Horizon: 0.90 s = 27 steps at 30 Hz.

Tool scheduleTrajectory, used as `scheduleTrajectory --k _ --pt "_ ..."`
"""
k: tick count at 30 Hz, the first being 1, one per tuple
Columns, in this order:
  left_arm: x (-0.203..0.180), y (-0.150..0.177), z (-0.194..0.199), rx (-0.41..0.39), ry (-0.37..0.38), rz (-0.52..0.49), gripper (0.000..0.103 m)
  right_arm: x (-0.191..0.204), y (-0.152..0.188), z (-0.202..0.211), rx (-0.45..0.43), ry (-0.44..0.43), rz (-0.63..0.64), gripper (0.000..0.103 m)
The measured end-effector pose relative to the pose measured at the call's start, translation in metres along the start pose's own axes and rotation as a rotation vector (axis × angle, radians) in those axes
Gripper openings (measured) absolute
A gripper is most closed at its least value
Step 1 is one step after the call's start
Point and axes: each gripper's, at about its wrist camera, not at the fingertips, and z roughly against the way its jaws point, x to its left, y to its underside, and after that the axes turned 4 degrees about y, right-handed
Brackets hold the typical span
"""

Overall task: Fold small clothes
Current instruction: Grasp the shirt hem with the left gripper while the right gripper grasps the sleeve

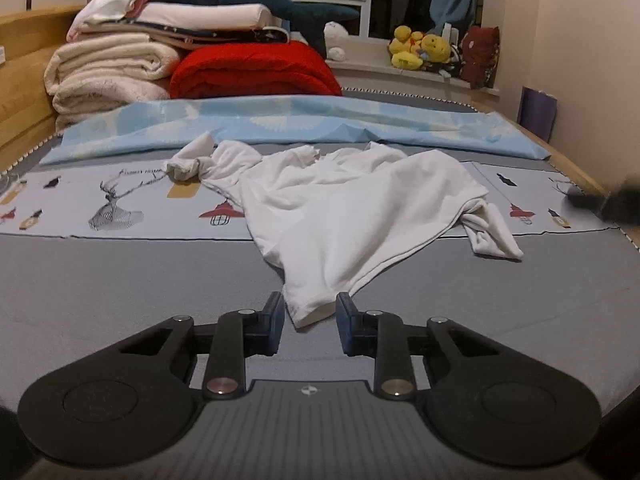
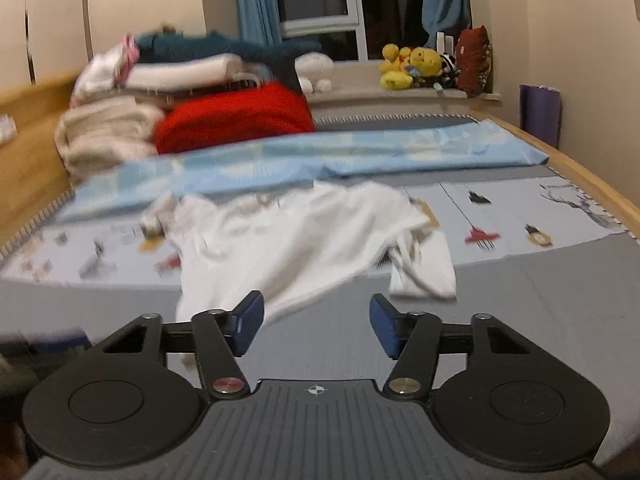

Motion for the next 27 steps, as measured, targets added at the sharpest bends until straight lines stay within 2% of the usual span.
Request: scheduleTrajectory --k 3,4,6,8,9,10,12,14,15,18,21,23,24,25,27 --pt "0.016 -0.006 -0.027 0.055 0.027 0.038 0.031 -0.021 -0.032 -0.009 -0.073 -0.008 0.05 0.059" --pt "0.021 -0.009 -0.04 0.077 0.03 0.051 0.033 -0.027 -0.042 -0.012 -0.128 0.006 0.08 0.059" --pt "0.029 -0.013 -0.067 0.113 0.034 0.079 0.034 -0.045 -0.054 -0.027 -0.157 0.036 0.098 0.059" --pt "0.037 -0.016 -0.098 0.148 0.038 0.116 0.044 -0.065 -0.051 -0.048 -0.106 0.078 0.062 0.059" --pt "0.041 -0.017 -0.114 0.165 0.039 0.139 0.051 -0.072 -0.048 -0.06 -0.03 0.102 0.054 0.054" --pt "0.045 -0.017 -0.131 0.181 0.036 0.168 0.058 -0.078 -0.047 -0.066 0.007 0.115 0.049 0.054" --pt "0.047 -0.016 -0.156 0.205 0.036 0.203 0.066 -0.082 -0.05 -0.067 0.003 0.115 0.055 0.054" --pt "0.048 -0.015 -0.181 0.237 0.041 0.223 0.067 -0.082 -0.05 -0.07 0.02 0.113 0.083 0.053" --pt "0.048 -0.016 -0.191 0.248 0.053 0.233 0.065 -0.083 -0.048 -0.074 0.037 0.118 0.097 0.053" --pt "0.048 -0.021 -0.203 0.285 0.135 0.216 0.004 -0.087 -0.046 -0.083 0.089 0.132 0.104 0.053" --pt "0.043 -0.042 -0.178 0.256 0.194 0.084 0.004 -0.091 -0.043 -0.088 0.129 0.148 0.074 0.05" --pt "0.051 -0.059 -0.144 0.21 0.259 0.018 0.004 -0.096 -0.039 -0.094 0.137 0.136 0.044 0.038" --pt "0.056 -0.068 -0.126 0.188 0.291 -0.006 0.004 -0.098 -0.037 -0.096 0.14 0.13 0.025 0.025" --pt "0.067 -0.076 -0.104 0.156 0.329 -0.034 0.004 -0.099 -0.037 -0.096 0.136 0.127 0.007 0.018" --pt "0.089 -0.083 -0.07 0.105 0.376 -0.079 0.004 -0.102 -0.035 -0.094 0.096 0.114 -0.034 0.013"
